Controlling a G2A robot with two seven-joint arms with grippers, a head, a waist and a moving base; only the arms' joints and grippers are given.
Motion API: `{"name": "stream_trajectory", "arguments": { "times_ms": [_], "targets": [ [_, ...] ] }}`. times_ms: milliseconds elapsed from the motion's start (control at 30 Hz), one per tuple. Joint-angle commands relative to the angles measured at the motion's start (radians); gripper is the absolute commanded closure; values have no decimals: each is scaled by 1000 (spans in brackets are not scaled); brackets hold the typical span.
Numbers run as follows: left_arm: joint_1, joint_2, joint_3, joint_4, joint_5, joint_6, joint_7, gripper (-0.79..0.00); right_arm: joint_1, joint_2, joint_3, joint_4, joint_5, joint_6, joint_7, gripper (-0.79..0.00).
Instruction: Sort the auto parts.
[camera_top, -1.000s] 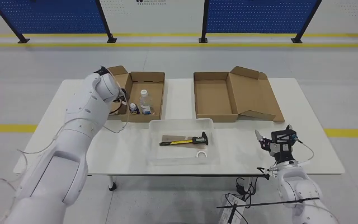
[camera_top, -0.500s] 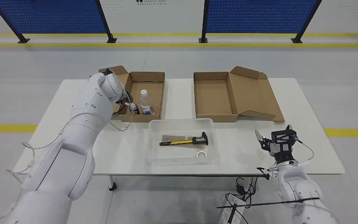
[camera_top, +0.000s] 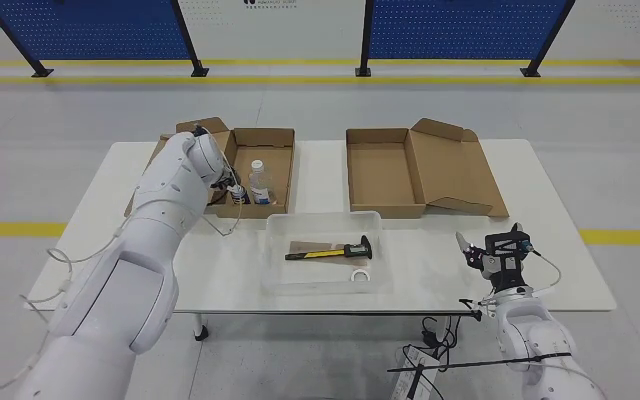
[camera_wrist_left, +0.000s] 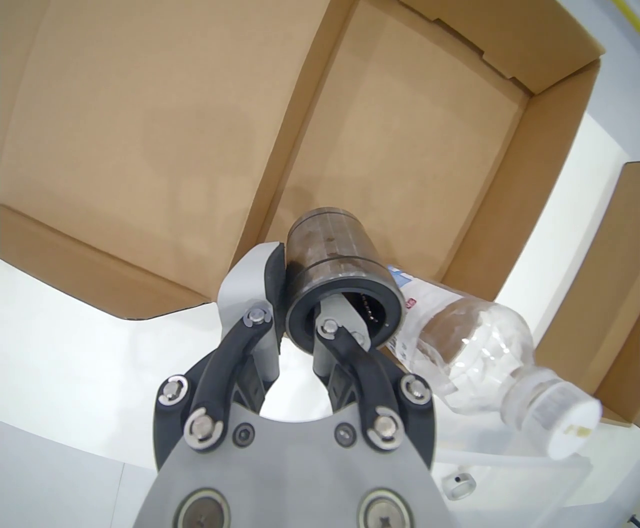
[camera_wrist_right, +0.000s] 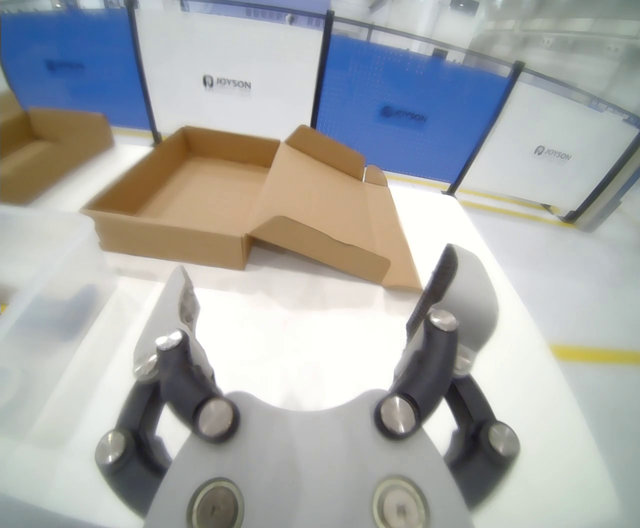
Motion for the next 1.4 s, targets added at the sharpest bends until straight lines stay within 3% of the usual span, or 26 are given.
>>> {"name": "stream_trajectory", "arguments": {
  "times_ms": [0,367,667,933,1133,1167,1267,1367],
  "targets": [
    [-2,-4,2,9,3,-1,-1,-22,0,0,0,0,0,0,0,-785],
    [-8,-22,13,42,25,-7,-4,-22,0,0,0,0,0,0,0,-785],
    [-11,-35,20,65,44,-1,-10,-80,0,0,0,0,0,0,0,-785],
    [-17,-42,19,83,53,5,-8,-314,0,0,0,0,0,0,0,-785],
    [-20,-45,16,93,55,4,-5,-391,0,0,0,0,0,0,0,-785],
    [-22,-45,15,95,54,2,-6,-428,0,0,0,0,0,0,0,-785],
    [-32,-43,6,96,45,4,0,-785,0,0,0,0,0,0,0,-785],
    [-46,-40,-4,97,35,1,4,-785,0,0,0,0,0,0,0,-785]
  ]
}}
